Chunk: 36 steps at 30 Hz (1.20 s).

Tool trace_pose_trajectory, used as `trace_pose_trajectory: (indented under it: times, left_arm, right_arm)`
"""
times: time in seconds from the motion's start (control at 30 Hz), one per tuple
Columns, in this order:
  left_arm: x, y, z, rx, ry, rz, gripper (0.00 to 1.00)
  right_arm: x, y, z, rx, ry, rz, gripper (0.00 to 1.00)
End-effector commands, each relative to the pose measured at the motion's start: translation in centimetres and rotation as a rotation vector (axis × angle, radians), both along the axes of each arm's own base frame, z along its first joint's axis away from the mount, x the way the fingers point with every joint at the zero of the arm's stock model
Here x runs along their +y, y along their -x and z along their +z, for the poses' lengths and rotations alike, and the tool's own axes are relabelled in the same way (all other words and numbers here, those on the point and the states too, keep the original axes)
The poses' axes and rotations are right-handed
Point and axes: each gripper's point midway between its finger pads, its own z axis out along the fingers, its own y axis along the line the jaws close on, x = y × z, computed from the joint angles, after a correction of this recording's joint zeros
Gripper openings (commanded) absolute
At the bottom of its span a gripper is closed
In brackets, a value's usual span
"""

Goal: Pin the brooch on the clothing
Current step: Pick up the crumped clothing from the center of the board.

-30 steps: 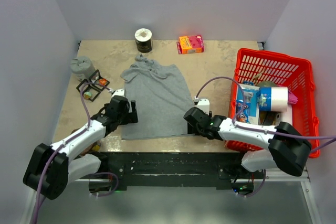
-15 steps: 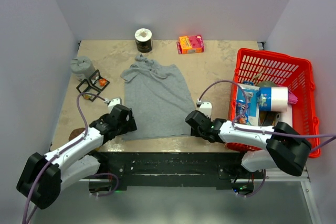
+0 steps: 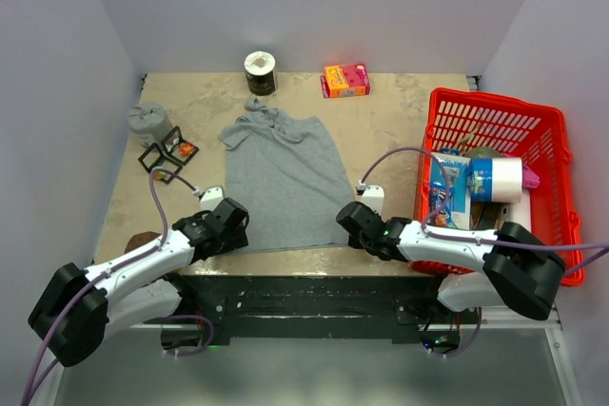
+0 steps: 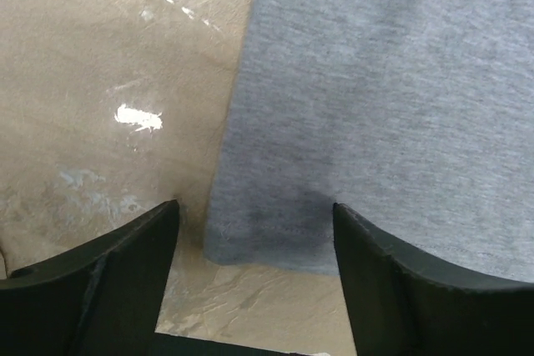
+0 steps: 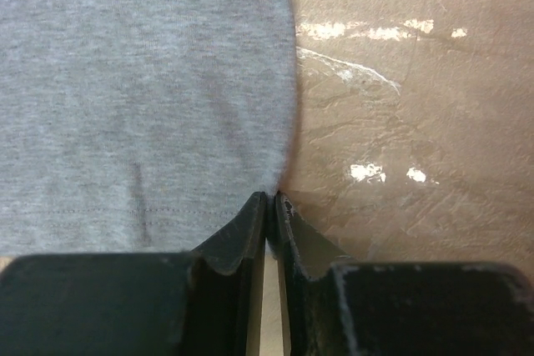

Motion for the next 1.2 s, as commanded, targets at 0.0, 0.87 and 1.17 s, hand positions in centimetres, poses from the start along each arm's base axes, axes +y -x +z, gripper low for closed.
trace_pose_trajectory:
  times: [0.0,0.87,1.17]
  left_arm:
    - [1.1,0.8,0.2,0.009,-0.049,0.089,0.74]
    - [0.7,1.3,-1.1,0.062,-0.061,0.049,0.33]
    - [-0.7,1.5,-2.1,0.059,0.021,-0.001,0.00]
  right_arm:
    - [-1.4,0.0,0.0,-0.035,-0.010,-0.058,0.12]
    - [-1.5,-0.2,0.4,-0.050,-0.020,-0.069,0.07]
    - [-1.3,-0.3,1.0,-0.059,-0.028,-0.063,0.01]
